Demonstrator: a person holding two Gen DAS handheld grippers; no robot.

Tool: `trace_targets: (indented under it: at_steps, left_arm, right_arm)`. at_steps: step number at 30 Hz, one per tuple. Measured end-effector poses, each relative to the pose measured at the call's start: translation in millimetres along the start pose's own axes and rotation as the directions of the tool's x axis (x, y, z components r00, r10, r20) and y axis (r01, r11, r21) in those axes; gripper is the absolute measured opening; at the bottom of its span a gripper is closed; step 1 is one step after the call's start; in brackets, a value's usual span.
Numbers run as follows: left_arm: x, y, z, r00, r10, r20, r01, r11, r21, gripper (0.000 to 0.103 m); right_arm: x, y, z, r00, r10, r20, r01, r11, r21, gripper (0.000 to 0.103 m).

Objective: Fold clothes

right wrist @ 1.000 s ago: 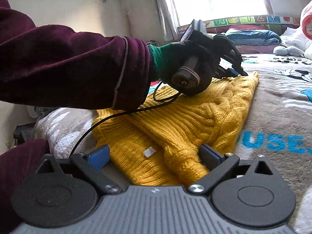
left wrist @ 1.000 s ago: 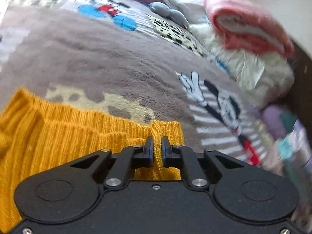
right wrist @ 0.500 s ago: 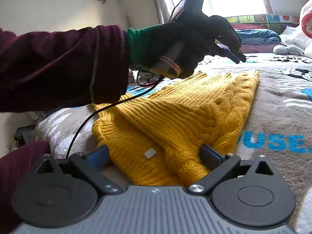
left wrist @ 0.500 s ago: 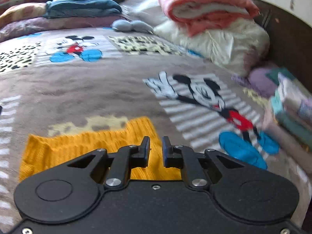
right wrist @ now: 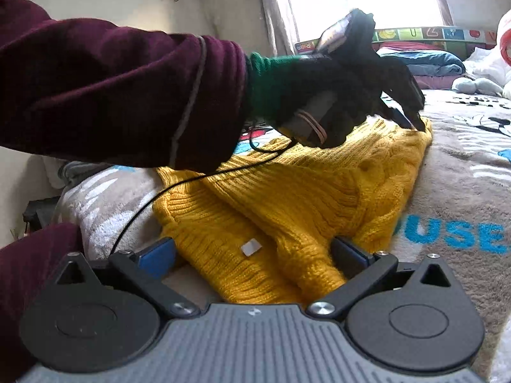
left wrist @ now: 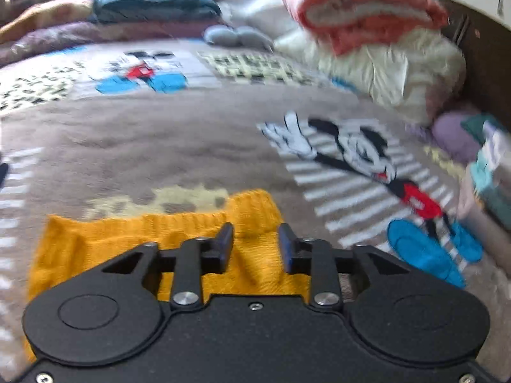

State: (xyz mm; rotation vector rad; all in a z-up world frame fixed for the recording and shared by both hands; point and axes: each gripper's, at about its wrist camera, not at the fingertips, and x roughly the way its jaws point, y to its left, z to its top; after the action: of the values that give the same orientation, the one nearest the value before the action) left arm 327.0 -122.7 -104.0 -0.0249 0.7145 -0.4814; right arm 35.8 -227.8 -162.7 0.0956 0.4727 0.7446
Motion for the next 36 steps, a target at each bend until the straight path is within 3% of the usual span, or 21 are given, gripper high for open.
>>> trace_targets:
  at_steps: [2,6,12,18,23,27,31,36]
  left_arm:
    - [-24,4,-3,0.999,0.024,0.026,-0.024,1.000,-0.016,0.040]
    - [-73,19,-18,0.997,0.051,0.059,-0.046,0.995,-0.083,0.059]
    - [-144,37,-53,0.993,0.076,0.089,-0.059,0.982,-0.178,0.065]
    - [-205,53,-100,0.989,0.089,0.122,-0.052,0.960,-0.276,0.067]
    - [-237,72,-140,0.988,0.083,0.134,-0.022,0.914,-0.405,0.067]
    - [-249,88,-167,0.984,0.105,0.142,-0.022,0.871,-0.491,0.067]
    - [-247,106,-184,0.982,0.113,0.149,-0.004,0.809,-0.588,0.067]
    - [-236,116,-193,0.984,0.101,0.146,0.020,0.757,-0.653,0.060]
  right_arm:
    - [0,2,0,1.000,-0.008,-0.002,0.008,1.000,-0.009,0.103]
    - [-1,8,0,1.000,-0.029,-0.006,0.029,0.999,-0.032,0.103]
    - [-8,21,2,0.998,-0.057,-0.013,0.056,0.995,-0.086,0.102]
    - [-29,41,4,0.999,-0.031,-0.011,0.029,0.990,-0.136,0.102]
    - [-50,51,8,1.000,-0.014,0.013,0.016,0.986,-0.166,0.102]
    - [-47,50,9,0.998,-0.064,0.026,0.068,0.981,-0.182,0.102]
    - [-41,48,10,0.991,-0.114,0.065,0.126,0.966,-0.225,0.102]
    - [-19,36,3,0.996,-0.092,-0.018,0.087,0.979,-0.185,0.102]
